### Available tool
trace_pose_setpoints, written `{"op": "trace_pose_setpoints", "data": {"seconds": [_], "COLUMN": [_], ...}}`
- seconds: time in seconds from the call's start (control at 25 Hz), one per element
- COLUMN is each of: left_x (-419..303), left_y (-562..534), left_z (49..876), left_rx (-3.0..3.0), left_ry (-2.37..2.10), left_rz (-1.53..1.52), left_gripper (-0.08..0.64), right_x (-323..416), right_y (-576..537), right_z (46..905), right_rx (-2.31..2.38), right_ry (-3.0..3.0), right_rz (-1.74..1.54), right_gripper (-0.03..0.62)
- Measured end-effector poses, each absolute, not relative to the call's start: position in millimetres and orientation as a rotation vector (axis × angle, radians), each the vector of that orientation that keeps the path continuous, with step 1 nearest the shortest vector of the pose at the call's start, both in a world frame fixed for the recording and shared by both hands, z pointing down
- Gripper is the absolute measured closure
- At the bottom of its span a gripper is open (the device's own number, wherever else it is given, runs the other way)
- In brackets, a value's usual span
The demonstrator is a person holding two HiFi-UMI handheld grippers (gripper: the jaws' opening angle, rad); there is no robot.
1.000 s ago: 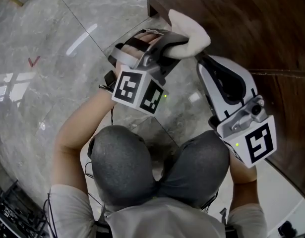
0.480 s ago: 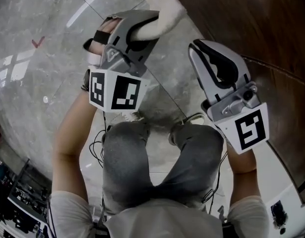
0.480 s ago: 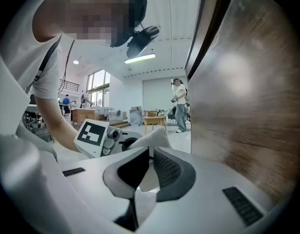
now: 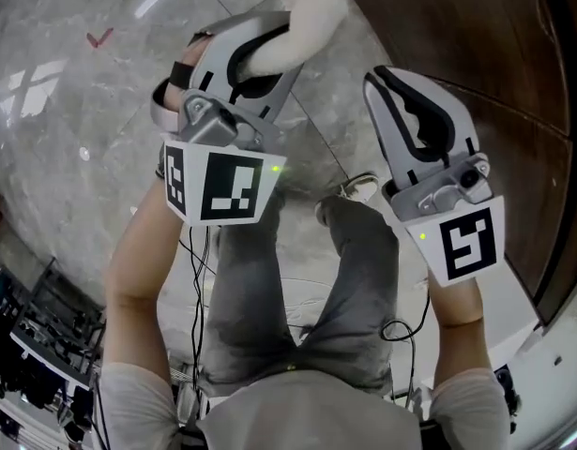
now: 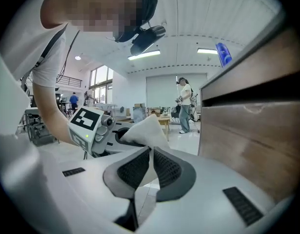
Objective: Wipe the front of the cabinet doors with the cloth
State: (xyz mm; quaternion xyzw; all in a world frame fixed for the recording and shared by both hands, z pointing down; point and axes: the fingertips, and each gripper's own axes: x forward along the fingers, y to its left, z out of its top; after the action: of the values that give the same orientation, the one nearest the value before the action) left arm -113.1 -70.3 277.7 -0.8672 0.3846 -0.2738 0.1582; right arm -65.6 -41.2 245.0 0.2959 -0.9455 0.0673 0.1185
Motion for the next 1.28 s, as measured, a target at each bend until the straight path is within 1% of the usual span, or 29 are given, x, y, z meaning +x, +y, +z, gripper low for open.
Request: {"op": "trace_pose_setpoints", "data": {"seconds": [0.52, 0.88, 1.28], "left_x": [-119, -126, -116], "left_y": [-17, 6, 41], "left_z": [85, -65, -201], "left_rx": [-2.498, -2.483, -2.503], "left_ry": [1.269, 1.386, 1.468], "left_rz": [-0.769, -0.712, -0.654], "left_gripper": [0.502, 0.502, 0.502], "right_x": [-73, -71, -59], "right_y": [13, 27, 59], "right_z": [88, -62, -200], "right_rx": [0.787, 0.799, 0.852], "right_ry": [-2.748, -2.744, -2.776], "right_rz": [0.182, 0.128, 0.121], "right_gripper": [0.54, 0.54, 0.54]}}
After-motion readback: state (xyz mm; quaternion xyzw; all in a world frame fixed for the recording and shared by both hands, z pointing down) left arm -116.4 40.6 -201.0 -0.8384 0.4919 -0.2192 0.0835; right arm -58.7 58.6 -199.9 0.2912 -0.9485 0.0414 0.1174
